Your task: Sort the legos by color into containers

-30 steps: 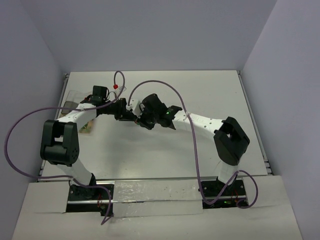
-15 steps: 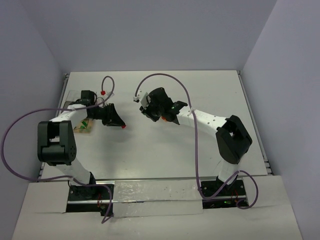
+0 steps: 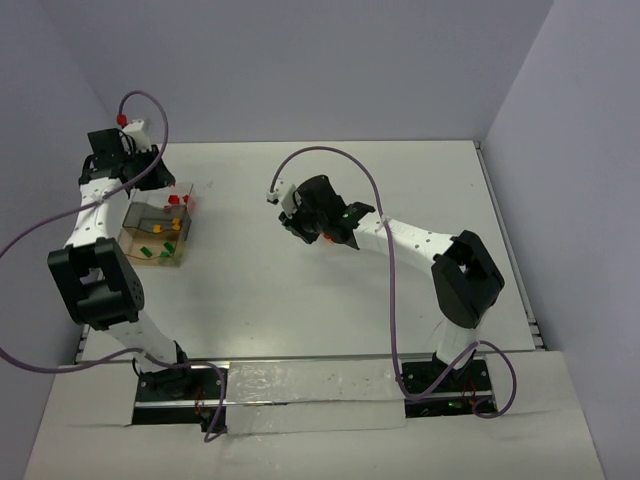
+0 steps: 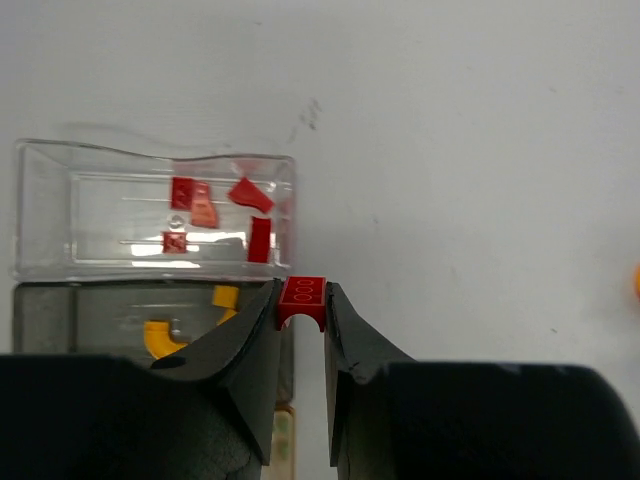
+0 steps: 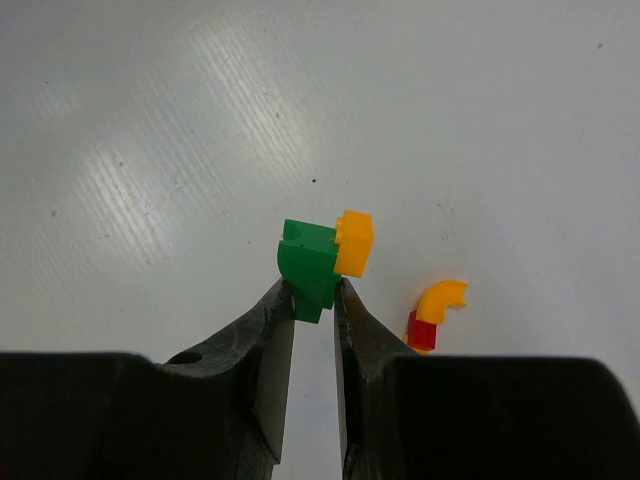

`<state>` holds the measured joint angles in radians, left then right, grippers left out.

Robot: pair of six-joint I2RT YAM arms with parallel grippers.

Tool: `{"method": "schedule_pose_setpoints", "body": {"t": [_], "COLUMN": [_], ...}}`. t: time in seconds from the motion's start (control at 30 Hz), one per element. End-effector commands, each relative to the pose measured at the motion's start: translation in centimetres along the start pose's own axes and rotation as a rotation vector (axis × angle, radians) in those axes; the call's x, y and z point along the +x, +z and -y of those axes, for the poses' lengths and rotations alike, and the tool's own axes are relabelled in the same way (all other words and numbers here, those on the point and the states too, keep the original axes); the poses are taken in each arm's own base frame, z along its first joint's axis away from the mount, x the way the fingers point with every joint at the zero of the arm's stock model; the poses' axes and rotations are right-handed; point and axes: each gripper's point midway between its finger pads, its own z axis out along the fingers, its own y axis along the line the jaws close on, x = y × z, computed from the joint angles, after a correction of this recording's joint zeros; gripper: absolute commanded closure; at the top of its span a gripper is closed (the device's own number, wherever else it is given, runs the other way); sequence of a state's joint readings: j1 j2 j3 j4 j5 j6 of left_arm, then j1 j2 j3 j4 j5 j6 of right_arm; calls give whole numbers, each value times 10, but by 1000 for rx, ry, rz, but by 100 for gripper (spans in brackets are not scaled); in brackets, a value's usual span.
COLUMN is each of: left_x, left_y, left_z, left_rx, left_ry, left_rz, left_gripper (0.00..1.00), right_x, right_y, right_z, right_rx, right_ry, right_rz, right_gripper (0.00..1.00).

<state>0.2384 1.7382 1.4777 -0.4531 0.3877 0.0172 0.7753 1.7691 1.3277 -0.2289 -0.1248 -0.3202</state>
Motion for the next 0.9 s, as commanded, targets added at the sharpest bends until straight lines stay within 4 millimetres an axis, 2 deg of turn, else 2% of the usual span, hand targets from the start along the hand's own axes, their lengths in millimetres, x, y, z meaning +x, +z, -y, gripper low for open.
{"method": "schedule_pose_setpoints", "body": {"t": [0.0,0.13,0.37,0.47,0.53,0.7,0.87], "left_x": [-9,-7,-10,-8,-3,2,-7], "left_y": [23,39,61,69,75,79,71], "left_z": [-39,-48,-57,-60,-64,-66,-56], "left_rx": [-113,-125,-127,-129,-134,-136,-102], "left_ry": [27,26,9,4,-2,-25,-36], "left_rz": [4,-3,-2,-8,-23,-50,-47], "left_gripper": [89,84,82,75,66,53,48], "right_x": [-35,-35,-32,-32,-32,-36,-44], "right_y": [-18,-18,-16,-16,-16,-17,-22], "right_z": [8,8,8,8,9,12,16], "right_rx": [24,23,17,19,22,38,56], "right_ry": [3,10,20,20,20,29,30], "right_rz": [101,102,89,88,88,91,110], "right_gripper": [100,100,100,100,100,100,100]}}
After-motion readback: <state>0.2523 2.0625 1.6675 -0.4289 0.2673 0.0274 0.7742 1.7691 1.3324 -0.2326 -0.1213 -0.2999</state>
